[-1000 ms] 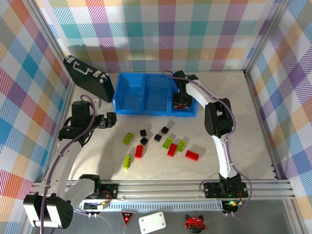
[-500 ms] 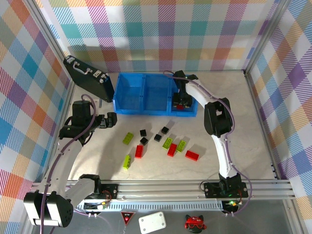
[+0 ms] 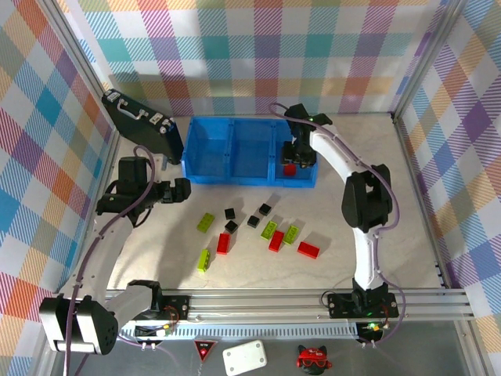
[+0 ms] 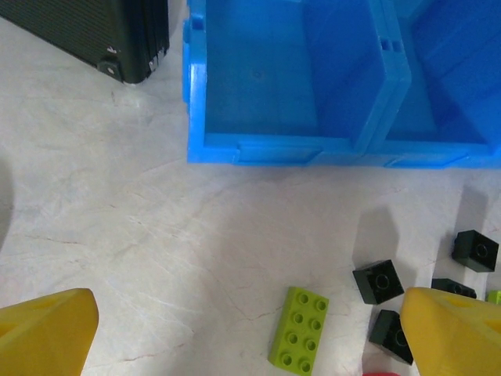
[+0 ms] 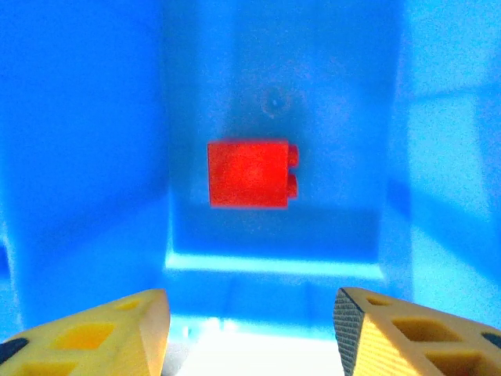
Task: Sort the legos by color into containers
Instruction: Place the lego in the container, then pick up the lego from the center of the table.
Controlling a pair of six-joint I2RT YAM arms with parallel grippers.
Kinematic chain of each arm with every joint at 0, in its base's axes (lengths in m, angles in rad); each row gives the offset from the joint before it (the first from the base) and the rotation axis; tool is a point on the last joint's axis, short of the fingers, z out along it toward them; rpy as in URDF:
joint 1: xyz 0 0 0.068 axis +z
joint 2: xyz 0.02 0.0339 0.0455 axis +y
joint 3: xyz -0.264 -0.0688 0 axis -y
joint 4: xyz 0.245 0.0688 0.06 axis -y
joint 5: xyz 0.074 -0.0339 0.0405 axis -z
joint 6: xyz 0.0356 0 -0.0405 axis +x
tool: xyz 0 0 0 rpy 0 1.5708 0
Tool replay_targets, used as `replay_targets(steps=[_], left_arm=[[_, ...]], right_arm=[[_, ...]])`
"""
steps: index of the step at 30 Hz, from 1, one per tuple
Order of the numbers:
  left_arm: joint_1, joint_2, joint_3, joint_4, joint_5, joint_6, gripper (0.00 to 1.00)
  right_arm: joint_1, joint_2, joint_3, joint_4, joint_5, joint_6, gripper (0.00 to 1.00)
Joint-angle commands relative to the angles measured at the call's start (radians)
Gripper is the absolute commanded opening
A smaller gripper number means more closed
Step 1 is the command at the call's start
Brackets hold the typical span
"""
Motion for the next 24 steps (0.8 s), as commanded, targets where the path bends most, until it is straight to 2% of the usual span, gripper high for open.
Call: replay_targets(steps=[1,5,8,10,17,24], left_arm=[[-0.002,0.021,0.029,-0.035,0.042,-0.053,0.97],[-0.014,0.107,0.076,-0.098,0.084,-0.096,0.91],[-0.034,0.157,0.117,-0.153,0.046,-0.116,0.88],[-0.063,0.171,0.136,-0.179,-0.011,-0.139,0.88],[-0.193,0.181,0.156,-0.195,-0.108,-0.273,0.87],[-0.323,0.228,0.151,-0.174,-0.143,-0.386,0.83]], right_arm=[[0.022,-0.078,-0.082,0.005,-0.024,-0.011,0.59],[0.045,-0.17,-0.196,0.029,-0.023,0.0,0.59],[0.068,-0.245,-0.287,0.053,-0.03,0.01,0.59],[0.082,-0.295,-0.349,0.068,-0.032,0.02,0.59],[0.112,-0.441,-0.523,0.112,-0.046,0.063,0.58],[0.122,-0.544,-0.632,0.126,-0.046,0.072,0.58]])
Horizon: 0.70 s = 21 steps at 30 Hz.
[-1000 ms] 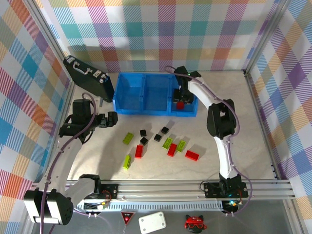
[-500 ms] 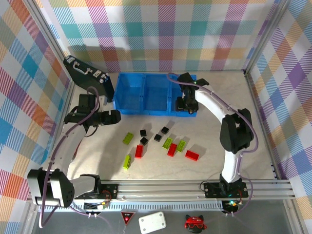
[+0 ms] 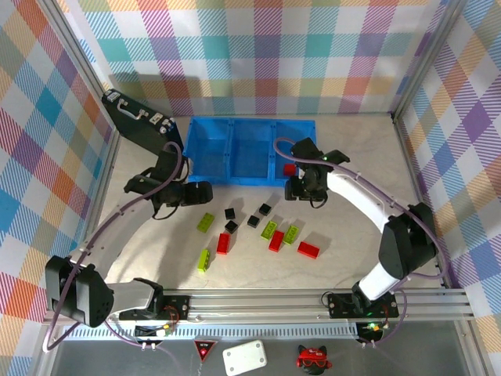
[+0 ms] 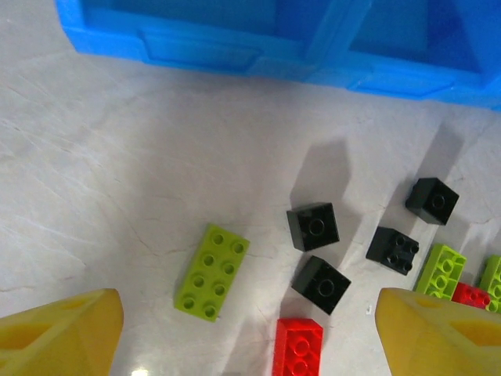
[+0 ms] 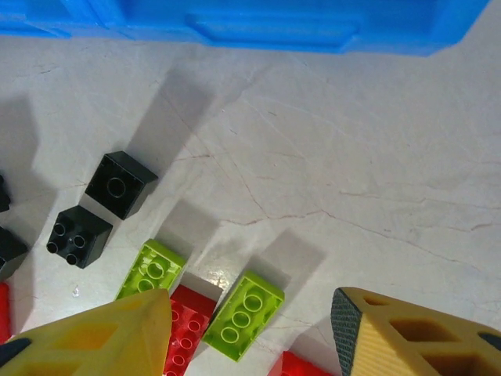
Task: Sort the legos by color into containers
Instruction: Pick up the lego from the center of the table.
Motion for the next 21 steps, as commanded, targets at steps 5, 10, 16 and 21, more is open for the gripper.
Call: replay_targets(steps=[5,10,16,21], left_arm=[[-0.129,0.076,0.011,0.029,-0.082,-0.157,0.82],[-0.192,0.153,0.015,0.049,-0.131,-0.206,0.79],[-0.233,0.211,0.013,0.058,-0.133,-0.208,0.78],[-0.244,0.207,0.0,0.072,-0.124,-0.211,0.78]], right_arm=[[0.01,-0.081,-0.088,0.02,-0.006,0.024,0.58],[0.011,-0.116,-0.142,0.031,-0.013,0.041,0.57],[0.029,-0.142,-0.206,0.04,-0.028,0.065,0.57],[0.075,-0.131,-0.227,0.013,0.049,0.172,0.58]])
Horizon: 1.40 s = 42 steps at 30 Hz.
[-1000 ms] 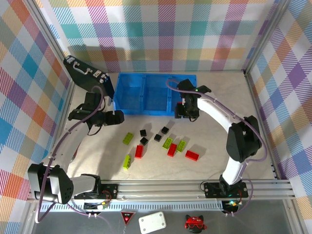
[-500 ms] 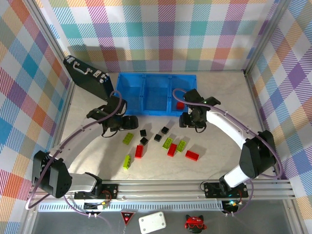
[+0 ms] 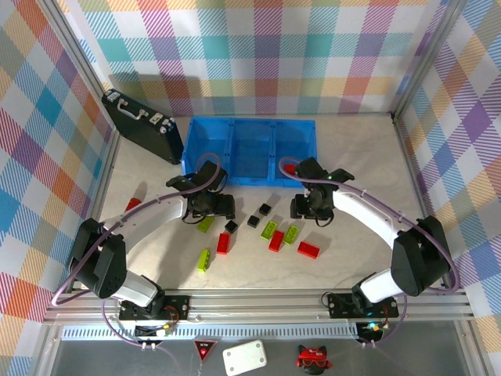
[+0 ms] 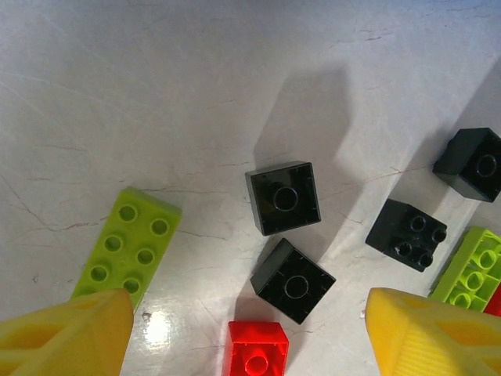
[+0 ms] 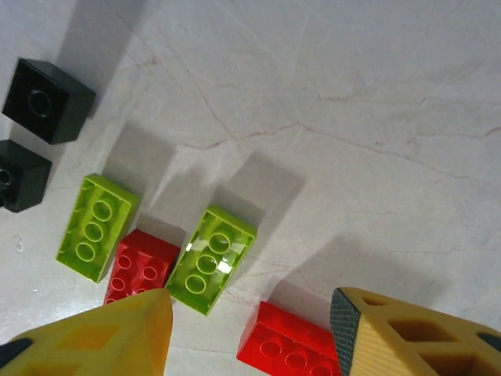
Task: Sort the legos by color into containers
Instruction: Pick up the lego from the center of the table.
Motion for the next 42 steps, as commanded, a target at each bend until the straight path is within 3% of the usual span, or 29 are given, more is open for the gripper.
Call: replay_targets(steps=[1,8,12,25,42], left_arm=[[-0.012,-0.007,-0.001,0.013,-0.01,-0.02,0.78],[-0.013,-0.029,-0.01,0.008,-0.018,-0.012,0.78],[-0.012,-0.035,-0.015,0.005,-0.02,-0.004,0.78],[-0.013,-0.065,-0.045,0.022,-0.026,0.0,0.8],[-0.012,-0.07,-0.052,0.029,-0.027,0.0,0.83]], right_arm=[[0.04,-0.009,-0.008,-0.026,0.072,0.145,0.59],[0.089,0.06,0.009,-0.087,0.13,0.589,0.59],[0.103,0.109,0.029,-0.093,0.104,0.687,0.58],[0.127,0.241,0.045,0.031,-0.006,0.693,0.56],[0.13,0.306,0.008,0.068,0.001,0.699,0.5]])
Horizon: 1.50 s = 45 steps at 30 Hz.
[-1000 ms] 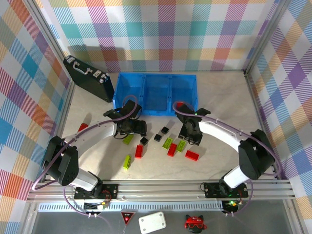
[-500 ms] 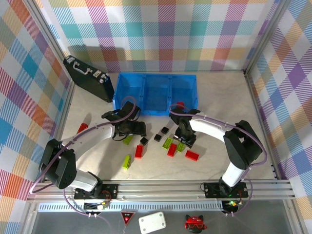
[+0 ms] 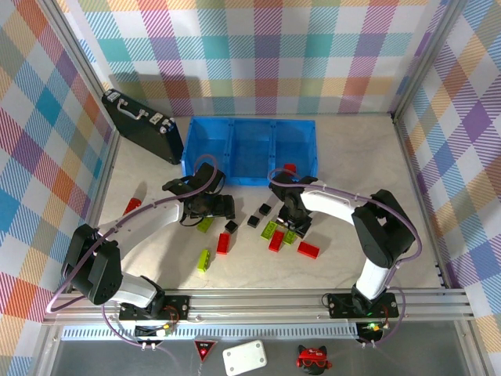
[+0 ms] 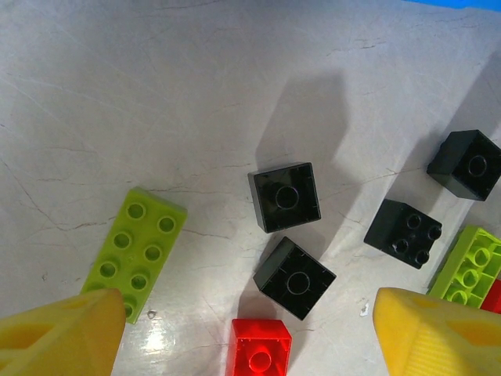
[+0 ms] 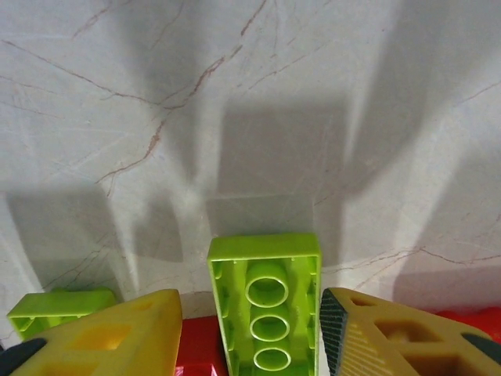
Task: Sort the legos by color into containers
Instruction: Pick up the lego from the center of the table.
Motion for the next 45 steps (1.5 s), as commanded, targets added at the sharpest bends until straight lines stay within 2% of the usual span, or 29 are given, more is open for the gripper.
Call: replay_targets(steps=[1,6,16,25,36,45], left_arm=[[-0.011,-0.021,-0.017,0.009,-0.013,-0.001,0.83],[-0.011,-0.022,-0.015,0.004,-0.014,0.0,0.83],[-0.011,-0.026,-0.006,-0.006,-0.016,0.0,0.84],[-0.01,-0.057,-0.014,-0.023,-0.04,-0.003,0.84],[0.024,-0.23,-0.16,-0.02,-0.064,-0.072,0.85],[0.057,-0.37,-0.25,-0.077,-0.063,-0.096,0.85]], right_arm=[[0.007,0.029,-0.012,-0.004,-0.006,0.022,0.5],[0.007,0.029,-0.025,0.006,-0.003,0.031,0.48],[0.01,0.002,-0.031,-0.001,0.011,0.026,0.37],[0.01,-0.025,0.025,-0.062,0.046,-0.013,0.36],[0.011,-0.093,0.173,-0.134,0.107,-0.213,0.36],[0.034,0.053,0.443,-0.175,0.11,-0.372,0.36]])
